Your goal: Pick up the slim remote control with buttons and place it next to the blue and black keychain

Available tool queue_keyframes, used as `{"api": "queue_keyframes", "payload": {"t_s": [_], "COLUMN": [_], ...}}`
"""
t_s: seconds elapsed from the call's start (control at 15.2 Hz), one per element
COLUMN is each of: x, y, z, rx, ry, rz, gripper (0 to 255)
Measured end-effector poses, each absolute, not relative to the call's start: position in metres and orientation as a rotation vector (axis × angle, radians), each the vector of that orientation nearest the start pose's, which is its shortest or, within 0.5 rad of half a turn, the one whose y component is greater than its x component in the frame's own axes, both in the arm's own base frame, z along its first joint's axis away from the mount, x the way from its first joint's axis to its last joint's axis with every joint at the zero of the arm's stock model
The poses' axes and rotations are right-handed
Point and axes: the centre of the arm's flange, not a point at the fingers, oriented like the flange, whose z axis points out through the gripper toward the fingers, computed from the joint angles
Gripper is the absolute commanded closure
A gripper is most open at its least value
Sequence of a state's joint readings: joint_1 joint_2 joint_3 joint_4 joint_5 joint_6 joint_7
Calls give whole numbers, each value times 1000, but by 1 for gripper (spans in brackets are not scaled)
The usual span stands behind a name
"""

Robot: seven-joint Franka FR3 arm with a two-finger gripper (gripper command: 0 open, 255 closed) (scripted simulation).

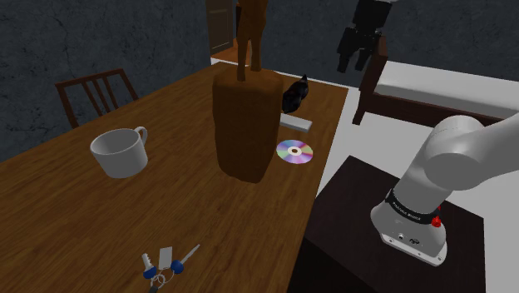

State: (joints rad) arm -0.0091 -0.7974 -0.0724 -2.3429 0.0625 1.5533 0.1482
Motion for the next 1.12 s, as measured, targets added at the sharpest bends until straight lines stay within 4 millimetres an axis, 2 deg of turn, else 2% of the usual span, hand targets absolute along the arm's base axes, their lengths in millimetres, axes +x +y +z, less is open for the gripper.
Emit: {"api": "queue_keyframes", "payload": {"t_s": [0.07, 0.26, 0.86, 1.12], "x": [302, 319, 395, 429], "y": [-25, -19, 15, 38], "z": [598, 580, 495, 455], "rx": [-3011, -3032, -3092, -3104], "ry": [312, 226, -154, -330], "rz": [-2, 0, 3, 4], "gripper": [0, 0, 0, 0]}}
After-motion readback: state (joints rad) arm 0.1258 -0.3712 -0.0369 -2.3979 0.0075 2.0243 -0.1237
